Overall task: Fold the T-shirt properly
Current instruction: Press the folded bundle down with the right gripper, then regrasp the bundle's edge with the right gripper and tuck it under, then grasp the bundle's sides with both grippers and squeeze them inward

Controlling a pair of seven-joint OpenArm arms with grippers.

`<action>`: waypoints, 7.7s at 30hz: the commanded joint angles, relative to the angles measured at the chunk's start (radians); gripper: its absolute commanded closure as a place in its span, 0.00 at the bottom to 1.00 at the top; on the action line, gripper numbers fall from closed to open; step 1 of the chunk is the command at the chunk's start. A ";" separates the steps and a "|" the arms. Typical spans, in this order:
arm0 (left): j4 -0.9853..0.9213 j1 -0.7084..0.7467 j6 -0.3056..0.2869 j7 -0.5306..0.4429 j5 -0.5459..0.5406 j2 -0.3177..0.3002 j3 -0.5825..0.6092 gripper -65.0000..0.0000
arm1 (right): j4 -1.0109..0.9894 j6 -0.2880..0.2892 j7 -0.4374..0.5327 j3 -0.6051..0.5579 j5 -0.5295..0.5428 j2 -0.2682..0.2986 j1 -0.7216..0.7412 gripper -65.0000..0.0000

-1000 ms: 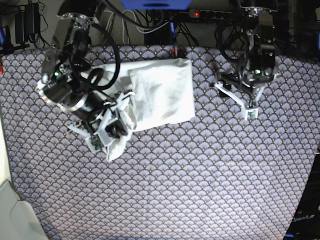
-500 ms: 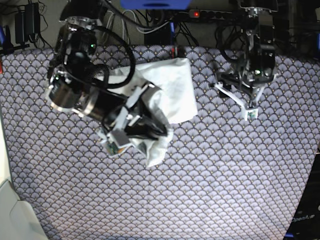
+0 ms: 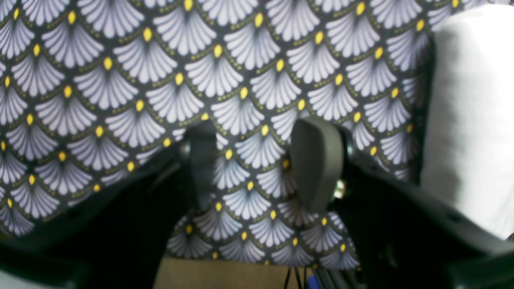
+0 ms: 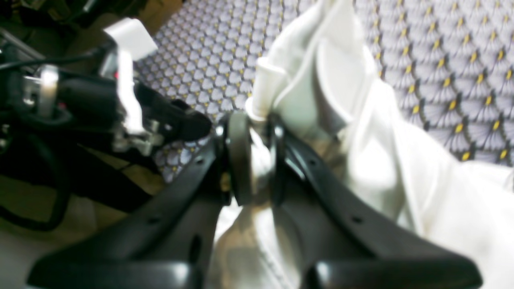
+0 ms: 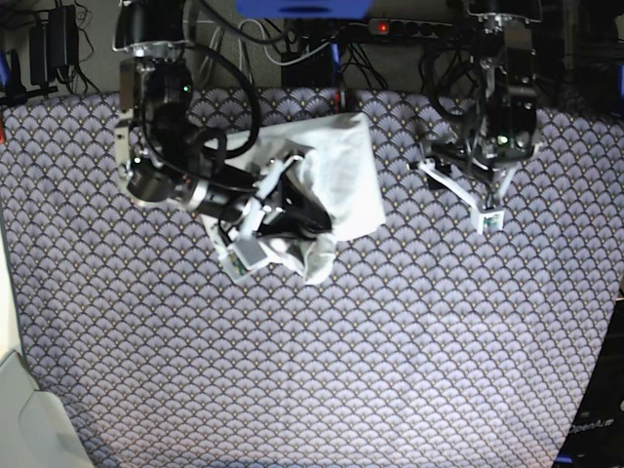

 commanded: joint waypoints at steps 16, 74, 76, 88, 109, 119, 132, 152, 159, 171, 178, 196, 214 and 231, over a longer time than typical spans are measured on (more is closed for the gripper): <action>0.064 -0.002 0.001 -0.005 0.000 -0.013 -0.005 0.49 | -0.075 0.000 0.080 -0.191 -0.097 0.007 0.028 0.80; 0.098 0.122 0.000 -0.014 -0.001 -0.021 -0.005 0.50 | -0.009 0.000 0.112 -0.058 -0.096 0.196 0.007 0.92; 0.098 0.122 0.000 -0.014 -0.001 -0.025 -0.005 0.50 | -0.016 0.000 0.161 -0.074 -0.099 0.184 -0.024 0.91; 0.153 0.133 -0.002 -0.005 -0.001 -0.027 -0.002 0.49 | -0.185 0.000 0.221 -0.275 -0.099 0.144 0.010 0.91; 0.144 0.139 0.000 -0.013 -0.113 -0.027 -0.005 0.49 | -0.065 0.000 0.261 -0.369 -0.097 0.224 0.091 0.91; 0.145 0.136 0.003 -0.008 -0.112 -0.021 -0.005 0.49 | -0.363 0.000 0.339 -0.377 -0.097 0.230 0.259 0.91; 0.148 0.130 0.003 -0.011 -0.113 0.005 -0.007 0.49 | -0.443 0.000 0.413 -0.371 -0.096 0.264 0.285 0.91; 0.220 0.107 0.000 -0.014 -0.669 -0.062 -0.074 0.04 | -0.153 0.000 0.204 -0.315 -0.097 0.340 0.231 0.64; 0.203 0.099 0.000 -0.014 -0.756 -0.058 -0.140 0.04 | -0.153 0.000 0.202 -0.205 -0.096 0.346 0.208 0.43; 0.091 0.050 0.004 -0.014 -0.756 -0.036 -0.125 0.04 | -0.153 0.000 0.202 -0.206 -0.096 0.366 0.208 0.43; 0.071 0.021 0.003 -0.014 -0.756 -0.041 -0.050 0.03 | -0.154 0.000 0.202 -0.205 -0.096 0.366 0.210 0.43; -0.019 -0.068 0.001 -0.031 -0.525 0.022 0.096 0.03 | -0.154 0.000 0.202 -0.203 -0.096 0.388 0.210 0.43; -0.252 -0.108 0.001 -0.205 -0.534 0.025 0.263 0.03 | -0.161 0.000 0.204 -0.200 -0.096 0.408 0.210 0.43; -0.294 -0.154 0.007 -0.220 -0.529 0.025 0.282 0.97 | -0.157 0.000 0.204 -0.199 -0.097 0.409 0.208 0.43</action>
